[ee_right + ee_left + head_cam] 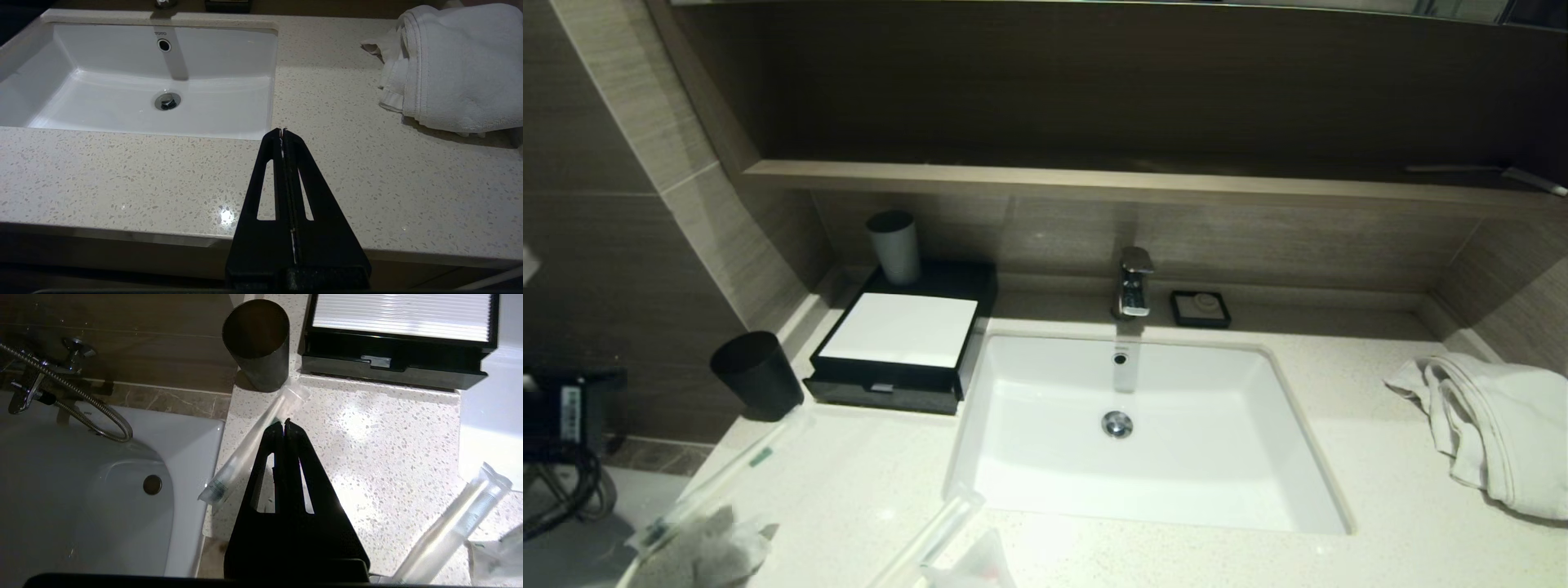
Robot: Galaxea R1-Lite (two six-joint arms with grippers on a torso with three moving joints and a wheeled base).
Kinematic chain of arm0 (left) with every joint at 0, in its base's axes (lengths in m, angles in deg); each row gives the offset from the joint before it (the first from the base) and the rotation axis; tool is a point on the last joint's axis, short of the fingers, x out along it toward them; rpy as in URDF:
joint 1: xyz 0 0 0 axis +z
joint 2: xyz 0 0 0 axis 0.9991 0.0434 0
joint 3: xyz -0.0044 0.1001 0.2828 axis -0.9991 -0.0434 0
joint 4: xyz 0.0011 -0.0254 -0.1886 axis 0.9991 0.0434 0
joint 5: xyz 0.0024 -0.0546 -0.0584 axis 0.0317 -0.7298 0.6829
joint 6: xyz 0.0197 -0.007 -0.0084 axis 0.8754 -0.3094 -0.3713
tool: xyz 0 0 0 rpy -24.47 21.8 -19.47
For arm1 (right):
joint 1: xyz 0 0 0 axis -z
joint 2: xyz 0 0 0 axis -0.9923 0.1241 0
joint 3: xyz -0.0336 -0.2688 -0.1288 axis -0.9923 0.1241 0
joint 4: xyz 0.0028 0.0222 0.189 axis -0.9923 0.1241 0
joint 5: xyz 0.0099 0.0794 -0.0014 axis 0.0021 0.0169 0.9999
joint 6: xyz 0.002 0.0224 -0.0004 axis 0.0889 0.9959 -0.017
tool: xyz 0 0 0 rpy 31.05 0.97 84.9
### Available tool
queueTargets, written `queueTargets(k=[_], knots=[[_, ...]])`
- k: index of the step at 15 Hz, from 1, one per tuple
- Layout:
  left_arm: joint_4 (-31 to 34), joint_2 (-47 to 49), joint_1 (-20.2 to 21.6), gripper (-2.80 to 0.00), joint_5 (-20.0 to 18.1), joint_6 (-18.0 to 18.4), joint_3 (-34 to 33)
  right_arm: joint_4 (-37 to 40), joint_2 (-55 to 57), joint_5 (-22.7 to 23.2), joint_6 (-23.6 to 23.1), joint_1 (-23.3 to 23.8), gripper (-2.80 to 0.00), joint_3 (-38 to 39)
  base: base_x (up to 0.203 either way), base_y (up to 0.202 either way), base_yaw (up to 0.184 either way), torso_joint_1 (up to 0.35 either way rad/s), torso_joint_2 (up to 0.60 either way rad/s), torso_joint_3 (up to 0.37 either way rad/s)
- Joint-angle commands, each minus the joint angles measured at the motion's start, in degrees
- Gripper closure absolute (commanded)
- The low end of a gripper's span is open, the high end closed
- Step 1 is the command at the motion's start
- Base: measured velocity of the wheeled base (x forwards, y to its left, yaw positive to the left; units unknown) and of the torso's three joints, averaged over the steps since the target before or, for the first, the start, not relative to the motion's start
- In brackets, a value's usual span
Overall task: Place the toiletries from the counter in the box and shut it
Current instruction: Pick up the cup
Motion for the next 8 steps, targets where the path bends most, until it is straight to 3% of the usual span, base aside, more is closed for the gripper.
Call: queueTargets(k=[1,8], knots=[[-1.35,5.3,0.12,0.0,0.23,0.02,0.36,-0.01,0.0,0.03,-0.01,0.0,0.0,0.0,0.0,0.0,0.0,0.0,0.0,0.0],[-3.45,19.61,2.03,0.0,1.24,0.02,11.23,-0.01,0.0,0.03,-0.01,0.0,0.0,0.0,0.0,0.0,0.0,0.0,0.0,0.0]])
